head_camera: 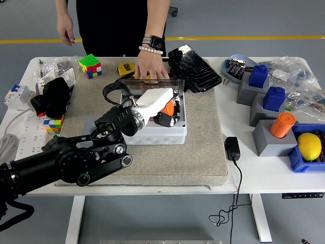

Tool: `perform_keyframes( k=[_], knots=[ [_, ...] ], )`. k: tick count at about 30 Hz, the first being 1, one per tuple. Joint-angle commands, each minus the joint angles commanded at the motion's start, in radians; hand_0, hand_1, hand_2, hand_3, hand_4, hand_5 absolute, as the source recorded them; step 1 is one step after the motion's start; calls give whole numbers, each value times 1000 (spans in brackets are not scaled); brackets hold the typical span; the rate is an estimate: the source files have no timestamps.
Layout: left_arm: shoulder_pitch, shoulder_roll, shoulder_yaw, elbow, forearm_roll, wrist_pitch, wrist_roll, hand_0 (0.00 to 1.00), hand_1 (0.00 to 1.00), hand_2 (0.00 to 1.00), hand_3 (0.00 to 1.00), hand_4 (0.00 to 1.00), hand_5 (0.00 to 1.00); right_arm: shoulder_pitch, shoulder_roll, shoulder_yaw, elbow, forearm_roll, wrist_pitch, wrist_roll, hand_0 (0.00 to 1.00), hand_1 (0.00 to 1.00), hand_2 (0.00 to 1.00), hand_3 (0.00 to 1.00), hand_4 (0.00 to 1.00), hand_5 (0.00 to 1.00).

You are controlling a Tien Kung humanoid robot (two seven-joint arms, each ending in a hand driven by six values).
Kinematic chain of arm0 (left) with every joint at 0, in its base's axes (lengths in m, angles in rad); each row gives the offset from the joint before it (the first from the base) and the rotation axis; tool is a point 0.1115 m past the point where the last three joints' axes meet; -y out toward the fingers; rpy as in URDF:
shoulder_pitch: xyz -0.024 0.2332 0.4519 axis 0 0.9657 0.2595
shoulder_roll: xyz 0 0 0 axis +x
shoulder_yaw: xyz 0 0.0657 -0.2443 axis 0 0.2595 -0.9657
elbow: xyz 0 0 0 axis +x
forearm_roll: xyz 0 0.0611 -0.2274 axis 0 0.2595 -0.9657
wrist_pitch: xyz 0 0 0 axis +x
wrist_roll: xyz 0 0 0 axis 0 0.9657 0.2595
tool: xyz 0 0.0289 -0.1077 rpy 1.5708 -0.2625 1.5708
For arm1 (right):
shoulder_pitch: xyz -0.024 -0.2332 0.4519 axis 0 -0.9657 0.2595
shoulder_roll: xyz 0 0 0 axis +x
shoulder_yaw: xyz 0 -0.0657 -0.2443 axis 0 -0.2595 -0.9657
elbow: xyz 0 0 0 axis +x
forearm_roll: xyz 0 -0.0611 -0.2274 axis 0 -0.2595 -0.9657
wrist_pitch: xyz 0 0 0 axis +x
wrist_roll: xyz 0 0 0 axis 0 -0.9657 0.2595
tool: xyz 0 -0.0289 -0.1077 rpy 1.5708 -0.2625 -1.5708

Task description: Fetch the battery,place it into the box,close the lid of the box

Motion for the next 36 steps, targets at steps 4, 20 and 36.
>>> perform_keyframes(
  k=[4, 20, 36],
  knots=[
    [2, 0, -9, -4, 3, -1, -1, 683, 802, 772, 798, 994, 273, -1, 0, 0, 1, -1, 0, 0, 568, 637, 631, 538, 855, 401],
    [18, 18, -71, -100, -3, 10, -14, 563, 725, 719, 758, 998, 330, 0, 1, 1, 1, -2, 1, 0, 569, 636, 631, 538, 854, 398],
    [49, 60, -249, -141, -5, 106, -108, 749, 802, 755, 726, 998, 393, -1, 3, 5, 2, -3, 0, 0, 568, 638, 631, 538, 854, 398]
  ],
)
